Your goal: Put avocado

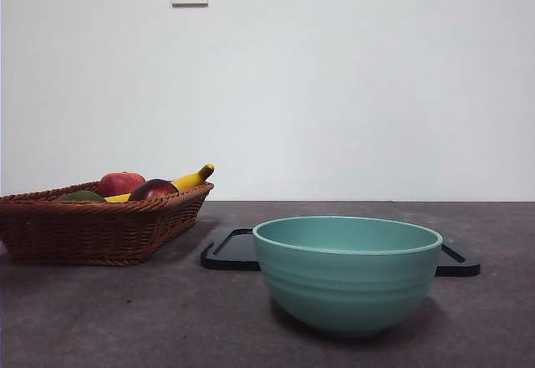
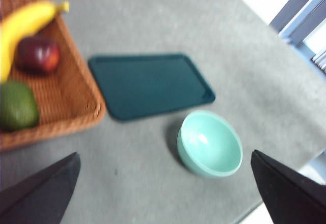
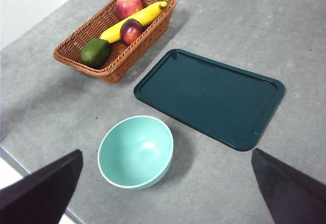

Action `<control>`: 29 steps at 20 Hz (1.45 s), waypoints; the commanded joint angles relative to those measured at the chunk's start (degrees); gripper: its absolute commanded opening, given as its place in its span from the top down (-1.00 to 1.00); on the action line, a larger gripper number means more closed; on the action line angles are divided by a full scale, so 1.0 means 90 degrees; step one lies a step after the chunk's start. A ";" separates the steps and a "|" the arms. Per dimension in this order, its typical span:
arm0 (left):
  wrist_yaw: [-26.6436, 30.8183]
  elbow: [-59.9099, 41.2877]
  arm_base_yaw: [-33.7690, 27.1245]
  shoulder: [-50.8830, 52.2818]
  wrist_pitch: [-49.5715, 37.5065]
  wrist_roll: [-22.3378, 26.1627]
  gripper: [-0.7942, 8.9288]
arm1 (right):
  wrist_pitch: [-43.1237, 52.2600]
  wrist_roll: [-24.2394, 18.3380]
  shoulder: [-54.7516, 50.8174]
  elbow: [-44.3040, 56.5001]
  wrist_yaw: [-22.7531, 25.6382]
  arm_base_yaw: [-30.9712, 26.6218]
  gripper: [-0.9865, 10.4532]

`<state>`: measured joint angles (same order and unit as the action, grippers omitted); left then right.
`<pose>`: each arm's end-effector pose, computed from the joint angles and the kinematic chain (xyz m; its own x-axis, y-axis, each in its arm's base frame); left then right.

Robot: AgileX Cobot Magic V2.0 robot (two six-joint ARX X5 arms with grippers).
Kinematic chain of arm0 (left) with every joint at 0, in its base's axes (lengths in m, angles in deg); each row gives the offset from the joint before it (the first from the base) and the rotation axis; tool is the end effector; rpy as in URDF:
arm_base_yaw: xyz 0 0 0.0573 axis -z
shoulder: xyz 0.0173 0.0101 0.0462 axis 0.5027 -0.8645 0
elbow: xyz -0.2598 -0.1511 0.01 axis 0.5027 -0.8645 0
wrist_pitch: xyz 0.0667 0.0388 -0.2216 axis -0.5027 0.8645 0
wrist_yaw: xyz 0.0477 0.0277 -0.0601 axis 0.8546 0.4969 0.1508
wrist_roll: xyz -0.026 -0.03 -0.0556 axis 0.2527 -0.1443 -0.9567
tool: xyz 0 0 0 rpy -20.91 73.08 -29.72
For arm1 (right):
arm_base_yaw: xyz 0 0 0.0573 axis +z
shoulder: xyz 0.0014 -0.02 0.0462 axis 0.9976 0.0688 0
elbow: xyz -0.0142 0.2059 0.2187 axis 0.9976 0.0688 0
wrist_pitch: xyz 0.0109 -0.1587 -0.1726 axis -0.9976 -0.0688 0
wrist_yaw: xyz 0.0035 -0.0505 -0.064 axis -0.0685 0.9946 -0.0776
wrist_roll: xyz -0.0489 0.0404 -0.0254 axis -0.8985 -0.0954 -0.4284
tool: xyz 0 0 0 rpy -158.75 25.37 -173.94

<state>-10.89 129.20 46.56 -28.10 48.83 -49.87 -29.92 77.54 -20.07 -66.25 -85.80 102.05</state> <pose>0.0529 -0.0384 0.3170 0.6358 -0.6352 -0.4385 0.5050 0.7720 -0.3860 0.0278 0.0272 0.3296 0.6827 0.5727 -0.4538 -0.5283 0.8159 0.2350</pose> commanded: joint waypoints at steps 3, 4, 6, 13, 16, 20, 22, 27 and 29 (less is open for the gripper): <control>0.0117 0.0107 0.0022 -0.1095 0.0066 0.0041 -0.70 | 0.0068 -0.0024 0.0017 -0.0109 -0.0010 0.0024 -0.27; 0.0277 0.0146 0.0022 -0.1450 0.0104 0.0036 -0.70 | 0.0068 -0.0024 0.0017 -0.0109 -0.0010 0.0024 -0.27; 0.0515 0.0304 0.0022 -0.2130 0.0131 0.0036 -0.70 | 0.0068 -0.0024 0.0017 -0.0109 -0.0012 0.0024 -0.27; 0.1807 0.1787 0.0022 -0.4624 0.0551 0.0265 -0.70 | 0.0068 -0.0024 0.0017 -0.0109 -0.0012 0.0024 -0.27; 0.2312 0.2623 0.0022 -0.5693 0.0821 0.0483 -0.70 | 0.0066 -0.0022 0.0017 -0.0109 -0.0012 0.0024 -0.27; 0.2416 0.3548 0.0012 -0.6822 0.0784 0.0593 -0.70 | 0.0066 -0.0012 0.0017 -0.0109 -0.0012 0.0024 -0.27; 0.2577 0.3810 0.0012 -0.7252 0.0780 0.0644 -0.70 | 0.0063 -0.0002 0.0017 -0.0109 -0.0012 0.0024 -0.27; 0.3072 0.3881 -0.0010 -0.7980 0.0624 0.0780 -0.70 | 0.0063 -0.0002 0.0017 -0.0109 -0.0015 0.0024 -0.27; 0.3072 0.3881 -0.0015 -0.8187 0.0505 0.0780 -0.70 | 0.0063 -0.0002 0.0017 -0.0109 -0.0015 0.0024 -0.27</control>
<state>16.36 162.97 46.32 -100.56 53.53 -43.31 -29.92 77.54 -20.07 -66.25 -85.80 102.05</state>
